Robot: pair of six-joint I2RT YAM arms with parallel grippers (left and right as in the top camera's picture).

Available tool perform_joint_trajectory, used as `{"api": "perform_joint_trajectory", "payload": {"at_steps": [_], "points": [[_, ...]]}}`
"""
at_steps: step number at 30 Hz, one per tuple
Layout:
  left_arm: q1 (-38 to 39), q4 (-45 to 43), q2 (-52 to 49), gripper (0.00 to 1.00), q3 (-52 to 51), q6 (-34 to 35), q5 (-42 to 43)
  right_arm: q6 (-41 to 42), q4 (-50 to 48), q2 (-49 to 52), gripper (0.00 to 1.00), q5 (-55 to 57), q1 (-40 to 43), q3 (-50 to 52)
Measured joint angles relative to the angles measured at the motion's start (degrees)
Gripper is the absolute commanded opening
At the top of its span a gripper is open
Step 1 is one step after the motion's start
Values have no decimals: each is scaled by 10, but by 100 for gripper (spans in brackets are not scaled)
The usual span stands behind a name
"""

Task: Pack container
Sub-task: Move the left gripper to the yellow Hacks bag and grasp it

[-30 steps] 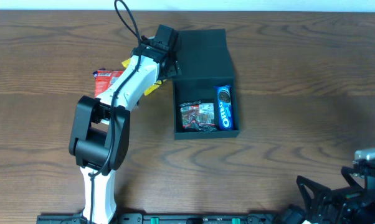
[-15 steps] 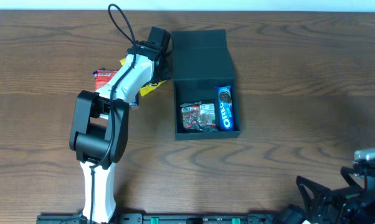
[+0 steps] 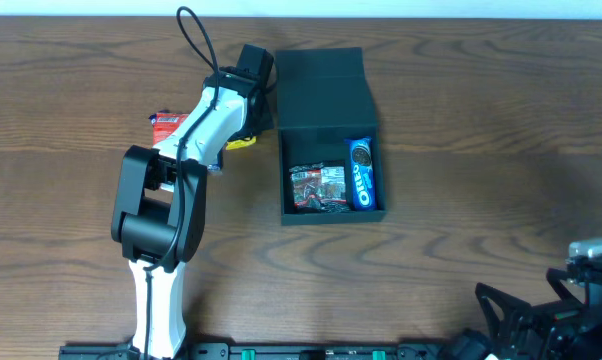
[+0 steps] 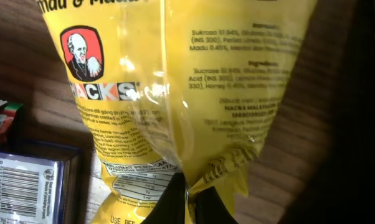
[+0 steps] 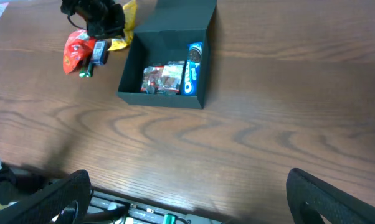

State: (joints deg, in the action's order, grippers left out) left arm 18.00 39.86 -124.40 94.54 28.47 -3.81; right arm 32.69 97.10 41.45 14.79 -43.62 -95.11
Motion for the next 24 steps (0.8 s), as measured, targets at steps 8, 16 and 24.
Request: {"api": "perform_joint_trajectory", "payload": {"at_steps": [8, 16, 24], "points": [[0, 108, 0, 6, 68, -4, -29, 0, 0, 0, 99, 0, 0, 0], [15, 192, 59, 6, 153, -5, -63, 0, 0, 0, 99, 2, 0, 0], [106, 209, 195, 6, 162, -5, -106, 0, 0, 0, 99, 5, 0, 0]]}}
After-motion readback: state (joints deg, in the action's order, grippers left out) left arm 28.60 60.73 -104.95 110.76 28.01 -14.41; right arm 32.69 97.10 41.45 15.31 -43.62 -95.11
